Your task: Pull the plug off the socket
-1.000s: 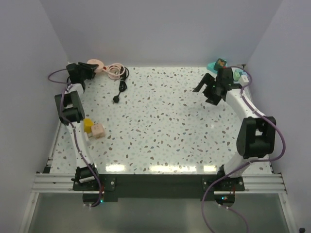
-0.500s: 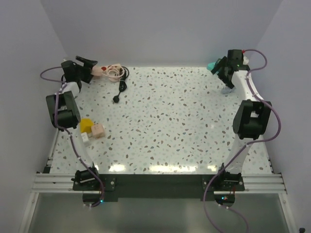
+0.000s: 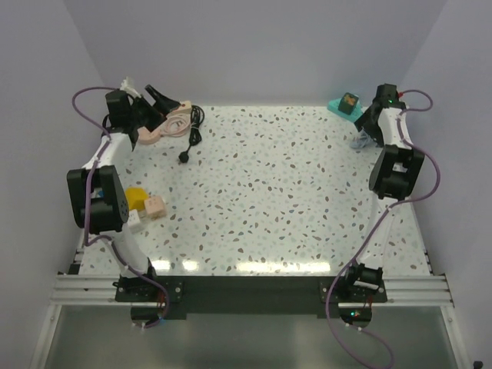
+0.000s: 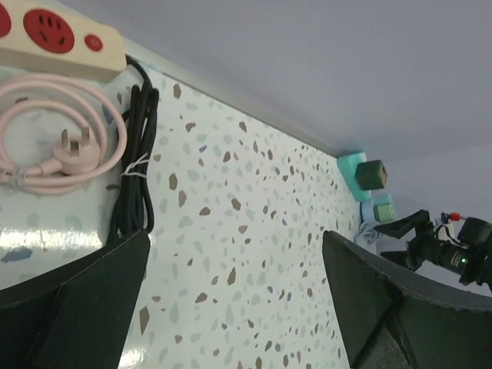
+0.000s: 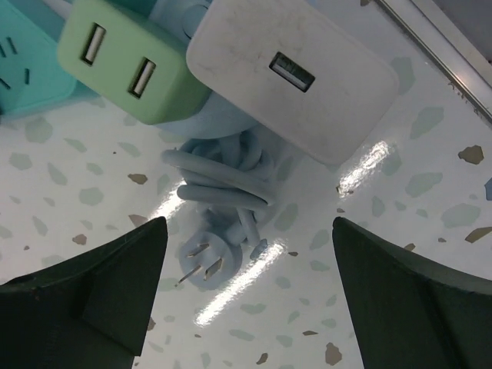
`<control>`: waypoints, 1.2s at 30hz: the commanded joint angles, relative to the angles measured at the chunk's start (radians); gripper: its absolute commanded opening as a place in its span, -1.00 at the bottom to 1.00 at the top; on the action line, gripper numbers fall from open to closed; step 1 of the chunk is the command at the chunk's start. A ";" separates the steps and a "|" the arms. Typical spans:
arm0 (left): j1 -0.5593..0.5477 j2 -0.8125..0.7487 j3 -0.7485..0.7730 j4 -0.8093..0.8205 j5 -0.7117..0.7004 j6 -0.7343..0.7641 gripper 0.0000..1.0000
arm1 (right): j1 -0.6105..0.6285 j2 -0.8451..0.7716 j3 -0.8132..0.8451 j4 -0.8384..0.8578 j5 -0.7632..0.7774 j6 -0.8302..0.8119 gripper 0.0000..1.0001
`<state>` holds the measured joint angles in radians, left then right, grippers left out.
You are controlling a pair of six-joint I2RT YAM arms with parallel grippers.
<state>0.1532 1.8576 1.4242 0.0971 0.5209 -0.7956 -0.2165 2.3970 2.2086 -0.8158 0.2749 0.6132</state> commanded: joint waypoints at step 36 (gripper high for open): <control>-0.105 -0.380 -0.430 -0.293 0.104 0.295 1.00 | 0.665 -0.768 -1.213 0.308 -0.427 0.083 -1.00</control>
<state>0.0734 1.5166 1.0122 -0.1486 0.6224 -0.5739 0.3267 1.6932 1.0542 -0.5575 -0.0425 0.6434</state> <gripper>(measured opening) 0.997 0.106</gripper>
